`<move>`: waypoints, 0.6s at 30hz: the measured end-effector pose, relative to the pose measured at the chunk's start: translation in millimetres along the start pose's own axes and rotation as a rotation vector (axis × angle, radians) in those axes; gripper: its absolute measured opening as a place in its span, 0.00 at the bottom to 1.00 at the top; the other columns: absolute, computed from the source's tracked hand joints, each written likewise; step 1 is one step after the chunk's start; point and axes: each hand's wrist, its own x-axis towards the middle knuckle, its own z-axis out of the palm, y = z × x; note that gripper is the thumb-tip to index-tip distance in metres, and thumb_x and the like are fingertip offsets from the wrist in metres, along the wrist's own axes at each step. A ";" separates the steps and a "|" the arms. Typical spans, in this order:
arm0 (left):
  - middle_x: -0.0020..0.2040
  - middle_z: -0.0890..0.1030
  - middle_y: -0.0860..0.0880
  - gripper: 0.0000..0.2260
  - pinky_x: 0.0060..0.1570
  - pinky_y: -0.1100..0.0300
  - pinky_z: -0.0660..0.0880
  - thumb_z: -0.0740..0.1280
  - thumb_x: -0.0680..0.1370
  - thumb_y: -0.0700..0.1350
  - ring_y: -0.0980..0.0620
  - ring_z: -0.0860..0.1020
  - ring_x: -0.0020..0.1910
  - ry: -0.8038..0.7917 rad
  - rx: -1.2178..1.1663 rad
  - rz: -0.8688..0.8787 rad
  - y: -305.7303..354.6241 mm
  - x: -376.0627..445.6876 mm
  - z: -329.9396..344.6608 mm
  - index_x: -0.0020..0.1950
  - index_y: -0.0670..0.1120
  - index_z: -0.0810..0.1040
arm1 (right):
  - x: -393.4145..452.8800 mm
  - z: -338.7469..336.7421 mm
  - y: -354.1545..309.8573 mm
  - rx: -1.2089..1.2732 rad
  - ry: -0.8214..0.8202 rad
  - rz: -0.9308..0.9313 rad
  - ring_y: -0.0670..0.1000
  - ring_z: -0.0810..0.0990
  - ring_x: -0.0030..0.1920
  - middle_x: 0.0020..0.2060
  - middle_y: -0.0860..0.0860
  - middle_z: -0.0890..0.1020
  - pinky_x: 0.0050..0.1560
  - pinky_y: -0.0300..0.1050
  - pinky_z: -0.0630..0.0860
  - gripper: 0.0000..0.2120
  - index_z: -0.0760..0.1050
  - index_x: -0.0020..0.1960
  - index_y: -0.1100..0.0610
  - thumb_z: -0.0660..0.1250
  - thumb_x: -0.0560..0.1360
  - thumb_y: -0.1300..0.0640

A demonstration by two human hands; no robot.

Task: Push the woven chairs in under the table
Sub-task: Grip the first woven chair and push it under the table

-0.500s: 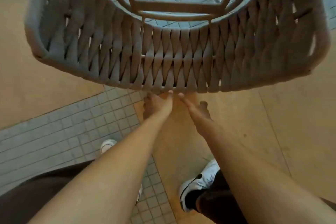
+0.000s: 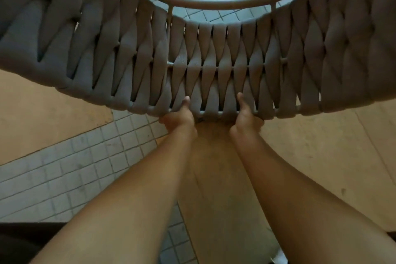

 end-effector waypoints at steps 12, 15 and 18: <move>0.61 0.81 0.49 0.44 0.60 0.58 0.74 0.85 0.55 0.56 0.50 0.79 0.59 -0.037 -0.180 0.132 3.7 -5.3 -25.8 0.66 0.48 0.74 | -27.6 -5.7 -5.2 -0.050 0.126 -0.049 0.59 0.81 0.61 0.64 0.59 0.80 0.66 0.54 0.76 0.43 0.66 0.72 0.61 0.84 0.64 0.60; 0.54 0.82 0.54 0.43 0.48 0.66 0.74 0.84 0.54 0.60 0.55 0.79 0.52 -0.018 -0.136 0.191 15.3 -31.0 -46.5 0.64 0.49 0.74 | -56.5 -13.0 -24.1 0.008 0.116 -0.073 0.57 0.84 0.55 0.58 0.58 0.82 0.60 0.58 0.81 0.37 0.69 0.66 0.63 0.83 0.63 0.66; 0.51 0.79 0.56 0.40 0.44 0.69 0.69 0.82 0.58 0.62 0.57 0.76 0.48 0.036 -0.070 0.231 29.9 -72.6 -67.0 0.64 0.49 0.71 | -93.3 -22.9 -47.8 0.025 0.080 -0.075 0.57 0.83 0.56 0.60 0.58 0.82 0.59 0.60 0.81 0.36 0.69 0.66 0.62 0.82 0.64 0.69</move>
